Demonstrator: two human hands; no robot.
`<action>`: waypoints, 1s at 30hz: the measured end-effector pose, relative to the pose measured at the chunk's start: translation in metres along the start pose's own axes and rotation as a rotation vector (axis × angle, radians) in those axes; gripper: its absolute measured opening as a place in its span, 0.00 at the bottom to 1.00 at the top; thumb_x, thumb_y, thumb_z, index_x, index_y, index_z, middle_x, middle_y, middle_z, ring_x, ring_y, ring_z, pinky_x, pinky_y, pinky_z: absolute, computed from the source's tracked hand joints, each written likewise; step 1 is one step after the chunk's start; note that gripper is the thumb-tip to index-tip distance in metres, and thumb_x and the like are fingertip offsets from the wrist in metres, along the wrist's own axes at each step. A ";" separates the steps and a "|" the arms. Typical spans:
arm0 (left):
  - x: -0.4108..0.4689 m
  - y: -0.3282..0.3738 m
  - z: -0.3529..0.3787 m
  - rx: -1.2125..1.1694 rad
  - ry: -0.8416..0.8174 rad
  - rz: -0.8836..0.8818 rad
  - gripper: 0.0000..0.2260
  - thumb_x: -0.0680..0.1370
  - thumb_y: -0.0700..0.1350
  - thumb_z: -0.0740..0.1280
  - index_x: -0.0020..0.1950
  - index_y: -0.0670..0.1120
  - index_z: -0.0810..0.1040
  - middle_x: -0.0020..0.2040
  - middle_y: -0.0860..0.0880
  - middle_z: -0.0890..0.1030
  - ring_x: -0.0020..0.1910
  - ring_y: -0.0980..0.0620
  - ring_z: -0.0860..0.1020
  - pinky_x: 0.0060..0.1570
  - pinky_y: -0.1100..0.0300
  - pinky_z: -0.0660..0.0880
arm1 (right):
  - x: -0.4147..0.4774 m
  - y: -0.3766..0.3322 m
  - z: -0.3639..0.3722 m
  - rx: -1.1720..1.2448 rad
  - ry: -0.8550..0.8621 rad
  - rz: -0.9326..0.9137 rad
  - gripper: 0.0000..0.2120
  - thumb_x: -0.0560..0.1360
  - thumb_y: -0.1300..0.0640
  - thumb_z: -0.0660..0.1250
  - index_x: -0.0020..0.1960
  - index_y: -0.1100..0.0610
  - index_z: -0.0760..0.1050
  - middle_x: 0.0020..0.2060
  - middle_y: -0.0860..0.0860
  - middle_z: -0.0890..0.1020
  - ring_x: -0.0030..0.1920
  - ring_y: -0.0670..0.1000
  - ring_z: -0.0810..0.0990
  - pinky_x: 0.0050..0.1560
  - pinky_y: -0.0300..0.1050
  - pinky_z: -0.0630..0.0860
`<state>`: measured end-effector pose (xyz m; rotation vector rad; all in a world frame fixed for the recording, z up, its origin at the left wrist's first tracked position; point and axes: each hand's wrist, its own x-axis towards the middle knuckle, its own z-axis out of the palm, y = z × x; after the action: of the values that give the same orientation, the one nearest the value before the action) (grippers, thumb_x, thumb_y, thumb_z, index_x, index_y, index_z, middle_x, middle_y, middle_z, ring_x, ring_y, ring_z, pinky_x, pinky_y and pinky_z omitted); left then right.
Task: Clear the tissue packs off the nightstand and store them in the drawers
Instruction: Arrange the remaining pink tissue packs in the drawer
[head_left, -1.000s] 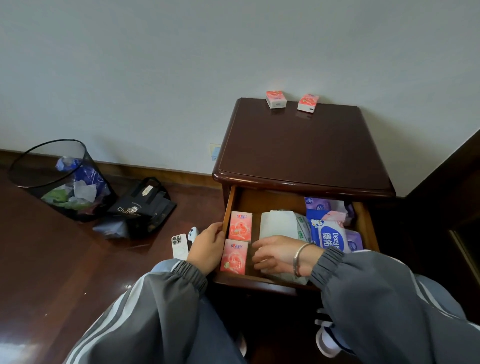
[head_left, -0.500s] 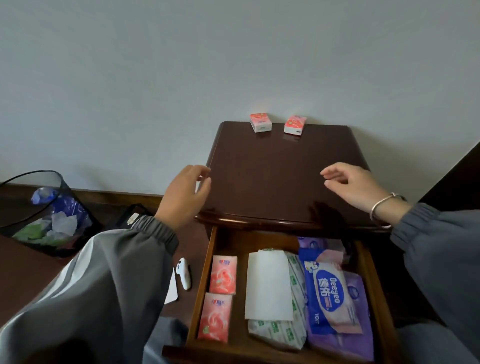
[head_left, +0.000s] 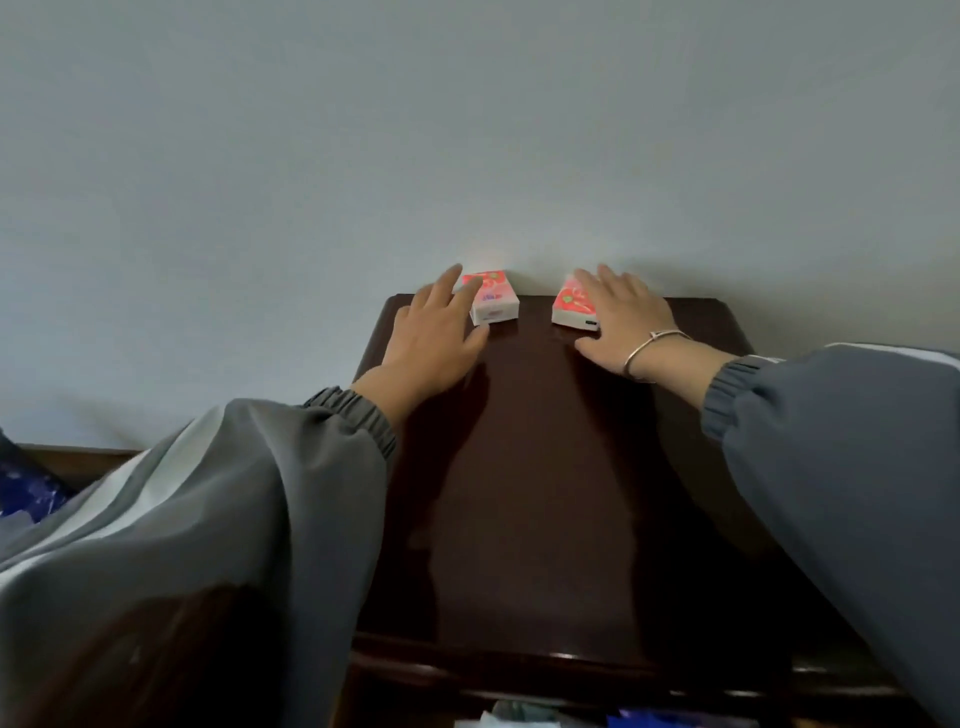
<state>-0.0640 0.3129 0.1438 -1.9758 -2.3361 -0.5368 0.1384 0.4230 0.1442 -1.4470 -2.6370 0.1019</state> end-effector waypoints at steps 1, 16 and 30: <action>0.010 0.002 0.006 -0.008 0.003 0.000 0.26 0.80 0.52 0.58 0.78 0.51 0.57 0.79 0.48 0.53 0.76 0.43 0.56 0.70 0.43 0.59 | 0.003 -0.001 0.005 0.006 -0.039 0.002 0.34 0.73 0.51 0.60 0.75 0.46 0.50 0.76 0.49 0.53 0.73 0.57 0.59 0.69 0.58 0.62; -0.029 0.008 -0.009 0.162 -0.232 0.230 0.12 0.78 0.39 0.58 0.61 0.44 0.71 0.50 0.48 0.65 0.53 0.43 0.70 0.49 0.53 0.68 | -0.105 0.014 -0.020 0.275 -0.061 -0.130 0.10 0.76 0.47 0.61 0.48 0.52 0.75 0.55 0.48 0.73 0.52 0.54 0.77 0.52 0.49 0.74; -0.162 0.043 -0.056 0.224 -0.243 -0.152 0.30 0.68 0.61 0.71 0.62 0.44 0.72 0.60 0.45 0.75 0.60 0.43 0.70 0.58 0.52 0.69 | -0.223 -0.002 -0.033 0.746 -0.013 0.564 0.42 0.64 0.58 0.77 0.72 0.57 0.59 0.61 0.58 0.75 0.61 0.59 0.75 0.59 0.46 0.70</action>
<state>-0.0023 0.1488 0.1670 -1.8636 -2.5672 -0.0337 0.2597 0.2335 0.1587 -1.7787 -1.7683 1.0131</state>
